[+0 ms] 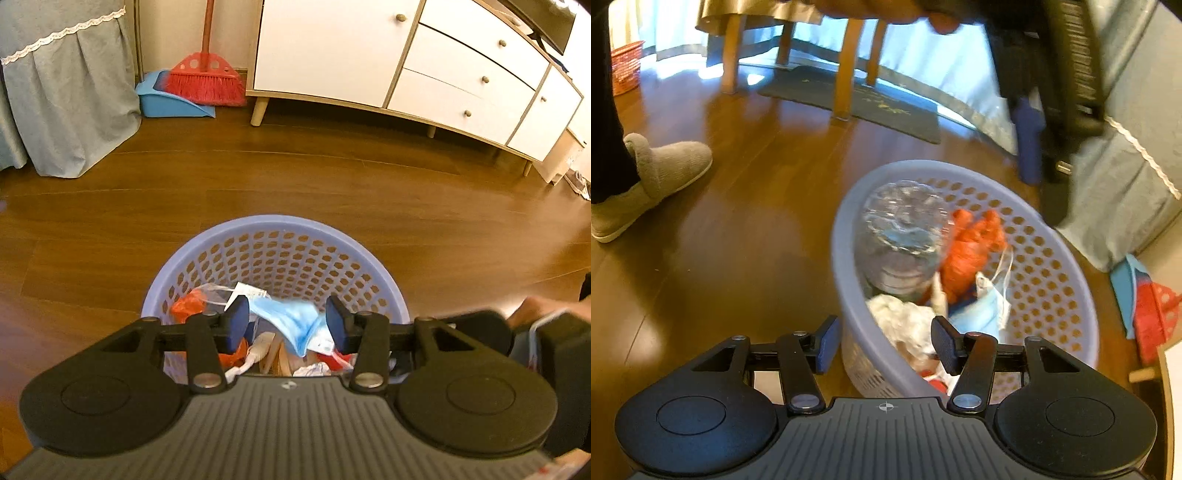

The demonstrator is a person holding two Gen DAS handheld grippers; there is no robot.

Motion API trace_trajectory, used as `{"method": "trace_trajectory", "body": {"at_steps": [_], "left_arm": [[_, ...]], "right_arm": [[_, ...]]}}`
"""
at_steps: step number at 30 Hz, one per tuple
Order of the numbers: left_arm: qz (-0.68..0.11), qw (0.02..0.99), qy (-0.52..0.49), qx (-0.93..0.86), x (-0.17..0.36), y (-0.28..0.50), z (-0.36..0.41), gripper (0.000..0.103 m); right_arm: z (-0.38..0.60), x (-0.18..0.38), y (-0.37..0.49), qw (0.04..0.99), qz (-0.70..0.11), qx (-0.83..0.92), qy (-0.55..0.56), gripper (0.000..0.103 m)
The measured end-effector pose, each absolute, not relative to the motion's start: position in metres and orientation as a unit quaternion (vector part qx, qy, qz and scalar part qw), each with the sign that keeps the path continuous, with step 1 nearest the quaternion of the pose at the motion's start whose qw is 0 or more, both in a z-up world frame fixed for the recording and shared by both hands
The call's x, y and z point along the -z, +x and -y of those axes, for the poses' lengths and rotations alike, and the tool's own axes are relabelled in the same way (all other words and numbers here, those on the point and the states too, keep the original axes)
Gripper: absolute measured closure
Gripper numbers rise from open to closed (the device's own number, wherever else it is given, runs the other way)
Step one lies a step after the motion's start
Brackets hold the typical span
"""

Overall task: Collect trash
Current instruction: 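Lift the mask with the left tool and drop it into the wastebasket, then set the wastebasket on the floor with the right tool while withdrawing the left tool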

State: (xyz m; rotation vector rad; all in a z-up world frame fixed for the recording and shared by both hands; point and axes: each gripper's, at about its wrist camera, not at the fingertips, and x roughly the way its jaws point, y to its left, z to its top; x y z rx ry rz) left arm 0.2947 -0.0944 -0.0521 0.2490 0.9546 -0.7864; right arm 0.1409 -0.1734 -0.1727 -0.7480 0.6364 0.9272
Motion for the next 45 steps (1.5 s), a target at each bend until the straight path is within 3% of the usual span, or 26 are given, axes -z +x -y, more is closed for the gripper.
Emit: {"method": "trace_trajectory", "body": {"at_steps": [9,21,30,32,45], "left_arm": [[-0.468,0.823,0.104,0.306,0.037,0.277,0.062,0.062],[-0.472,0.847,0.062,0.236,0.002,0.234,0.015,0.052],[-0.466,0.855,0.072,0.218,-0.007,0.205,0.017,0.031],[-0.46,0.859,0.073,0.213,-0.01,0.2,0.019,0.02],[-0.446,0.875,0.045,0.182,-0.029,0.148,0.032,0.004]], "right_arm": [[0.187,0.147,0.138,0.784,-0.306,-0.417,-0.343,0.051],[0.198,0.109,0.146,0.767,-0.339,-0.435,-0.329,0.051],[0.214,0.056,0.152,0.762,-0.363,-0.409,-0.346,0.051],[0.22,0.042,0.152,0.768,-0.377,-0.392,-0.339,0.051],[0.239,-0.018,0.119,0.828,-0.43,-0.282,-0.225,0.051]]}}
